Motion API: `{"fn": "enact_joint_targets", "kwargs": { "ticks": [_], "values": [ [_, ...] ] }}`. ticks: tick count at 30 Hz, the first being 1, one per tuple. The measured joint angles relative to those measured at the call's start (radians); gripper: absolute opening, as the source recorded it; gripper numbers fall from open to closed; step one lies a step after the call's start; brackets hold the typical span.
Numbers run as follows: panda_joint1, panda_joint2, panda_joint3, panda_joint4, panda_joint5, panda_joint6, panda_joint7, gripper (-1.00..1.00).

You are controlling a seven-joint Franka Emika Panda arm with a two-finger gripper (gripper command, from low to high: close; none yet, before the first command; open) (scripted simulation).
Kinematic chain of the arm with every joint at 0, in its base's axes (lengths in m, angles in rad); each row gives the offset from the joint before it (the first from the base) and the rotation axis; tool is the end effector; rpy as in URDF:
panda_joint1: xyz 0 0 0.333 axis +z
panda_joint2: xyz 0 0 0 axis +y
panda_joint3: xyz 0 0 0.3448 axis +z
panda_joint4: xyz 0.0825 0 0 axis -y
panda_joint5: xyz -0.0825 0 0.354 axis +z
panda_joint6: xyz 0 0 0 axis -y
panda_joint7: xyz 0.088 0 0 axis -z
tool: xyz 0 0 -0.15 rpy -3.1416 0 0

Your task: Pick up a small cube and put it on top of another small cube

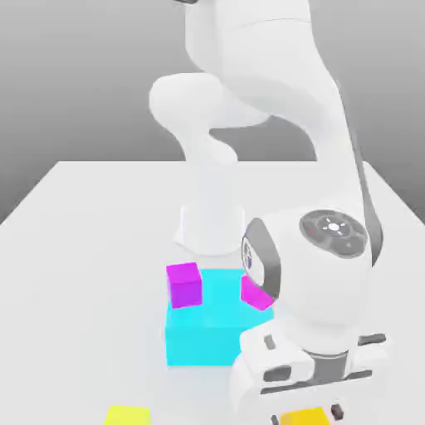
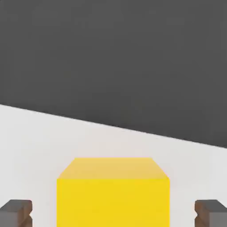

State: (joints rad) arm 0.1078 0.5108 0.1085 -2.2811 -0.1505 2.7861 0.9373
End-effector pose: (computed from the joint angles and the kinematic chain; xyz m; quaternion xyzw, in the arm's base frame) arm 0.5129 0.1204 0.1404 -0.9563 0.2924 0.0000 0.0004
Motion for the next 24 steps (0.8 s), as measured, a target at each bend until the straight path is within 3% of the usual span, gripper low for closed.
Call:
{"fn": "enact_joint_targets", "kwargs": {
  "ticks": [5,9,16,20,21,24],
  "values": [
    [-0.001,-0.004,0.001,-0.001,0.0,-0.003,0.001,-1.0],
    [-0.022,-0.128,0.03,-0.028,0.034,-0.099,-0.025,-1.0],
    [-0.178,-0.227,-0.117,-0.005,0.148,-0.217,0.099,-1.0],
    [-0.241,-0.13,-0.169,0.025,0.199,-0.15,0.144,-1.0],
    [-0.245,-0.111,-0.17,0.028,0.203,-0.133,0.144,1.0],
    [-0.245,-0.111,-0.17,0.028,0.203,-0.133,0.144,1.0]
  ]
}}
